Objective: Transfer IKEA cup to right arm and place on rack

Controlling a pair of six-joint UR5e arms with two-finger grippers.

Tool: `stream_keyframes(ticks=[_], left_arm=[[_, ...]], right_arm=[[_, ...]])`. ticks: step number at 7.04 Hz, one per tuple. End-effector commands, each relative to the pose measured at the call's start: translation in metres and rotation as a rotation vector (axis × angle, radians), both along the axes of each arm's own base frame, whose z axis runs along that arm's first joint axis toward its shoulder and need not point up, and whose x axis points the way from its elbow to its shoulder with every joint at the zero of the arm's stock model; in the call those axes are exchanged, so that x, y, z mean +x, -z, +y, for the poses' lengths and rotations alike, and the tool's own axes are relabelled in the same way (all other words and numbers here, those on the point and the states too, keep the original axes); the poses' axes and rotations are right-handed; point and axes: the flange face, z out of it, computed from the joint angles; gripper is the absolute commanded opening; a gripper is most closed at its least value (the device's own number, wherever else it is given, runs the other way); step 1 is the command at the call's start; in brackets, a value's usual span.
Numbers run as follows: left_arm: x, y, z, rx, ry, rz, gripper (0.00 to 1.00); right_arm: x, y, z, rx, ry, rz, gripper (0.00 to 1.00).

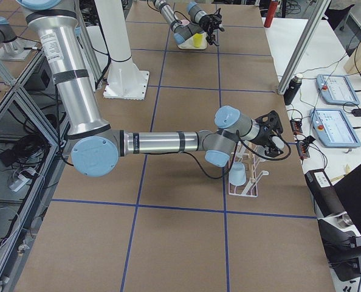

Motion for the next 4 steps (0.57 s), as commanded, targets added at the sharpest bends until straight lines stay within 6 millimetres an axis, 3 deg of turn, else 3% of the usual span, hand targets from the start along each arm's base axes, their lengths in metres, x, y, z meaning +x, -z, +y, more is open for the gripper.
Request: stream_keyframes(ticks=[1,2,4], left_arm=[[0.002,-0.003,0.002,-0.002,-0.005,-0.003,1.0],[0.003,-0.003,0.003,-0.003,-0.007,-0.002,1.0],[0.004,-0.003,0.004,-0.004,-0.008,-0.003,1.0]], right_arm=[[0.004,-0.024,0.005,0.012,0.035,0.102,0.0],[0.007,-0.037,0.005,-0.001,0.04,0.126,0.0],[0.016,-0.042,0.004,-0.013,0.026,0.131,0.0]])
